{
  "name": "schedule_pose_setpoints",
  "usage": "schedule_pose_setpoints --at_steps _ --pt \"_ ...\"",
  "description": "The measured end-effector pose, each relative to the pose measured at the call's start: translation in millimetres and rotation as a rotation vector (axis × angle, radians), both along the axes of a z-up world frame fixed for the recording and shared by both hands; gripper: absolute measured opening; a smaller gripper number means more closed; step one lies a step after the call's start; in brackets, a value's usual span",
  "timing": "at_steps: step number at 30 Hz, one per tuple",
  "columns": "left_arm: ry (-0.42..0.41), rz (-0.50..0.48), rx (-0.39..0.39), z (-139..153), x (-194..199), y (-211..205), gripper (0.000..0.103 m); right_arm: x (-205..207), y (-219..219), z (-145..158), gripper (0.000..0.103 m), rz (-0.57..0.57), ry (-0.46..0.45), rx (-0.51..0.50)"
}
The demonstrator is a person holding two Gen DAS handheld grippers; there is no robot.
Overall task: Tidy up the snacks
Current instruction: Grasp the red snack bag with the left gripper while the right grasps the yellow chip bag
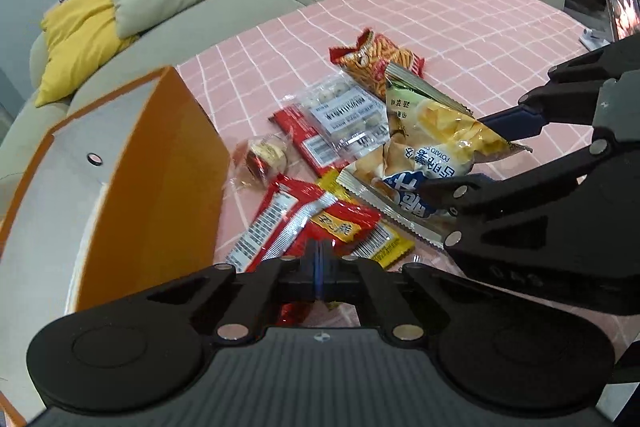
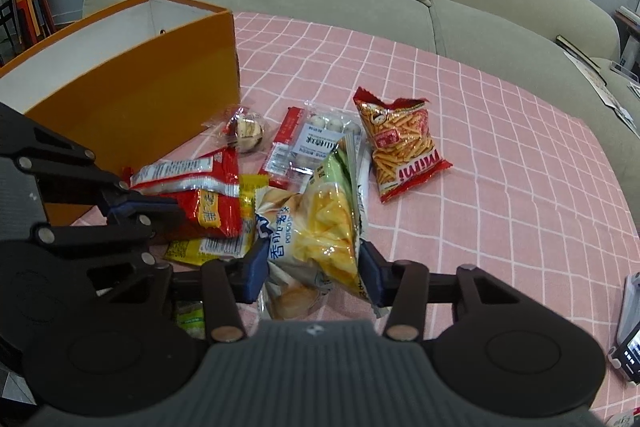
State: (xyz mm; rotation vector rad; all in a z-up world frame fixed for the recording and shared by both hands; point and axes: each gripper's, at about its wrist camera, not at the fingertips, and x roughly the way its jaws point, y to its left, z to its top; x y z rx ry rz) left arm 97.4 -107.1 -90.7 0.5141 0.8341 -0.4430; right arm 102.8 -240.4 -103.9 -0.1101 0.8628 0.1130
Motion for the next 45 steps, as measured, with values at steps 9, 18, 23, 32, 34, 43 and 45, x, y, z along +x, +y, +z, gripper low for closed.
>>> schedule_pose_setpoints --at_steps 9,18,23,32,34,43,45 --pt "-0.028 -0.009 0.042 6.8 -4.3 4.2 0.008 -2.2 5.1 8.2 0.045 0.006 -0.011 0.009" --pt "0.024 -0.159 0.187 -3.1 19.3 5.0 0.085 9.9 2.0 5.8 0.045 0.017 0.022 0.037" --pt "0.107 -0.201 0.259 -16.4 42.1 -1.0 0.088 15.7 4.7 0.5 0.045 0.03 0.05 0.032" --pt "0.161 -0.214 0.225 -27.6 57.6 -3.7 0.089 22.8 4.3 -3.5 0.046 0.027 0.065 0.03" --pt "0.174 -0.212 0.211 -27.0 58.6 -2.9 0.087 23.2 4.9 -3.7 0.046 0.027 0.064 0.029" --pt "0.176 -0.167 0.171 -21.5 53.2 1.0 0.056 19.7 6.6 -3.6 0.046 0.025 0.062 0.027" --pt "0.157 -0.152 0.178 -17.9 49.7 -0.8 0.048 19.8 6.3 -3.6 0.046 0.025 0.063 0.025"
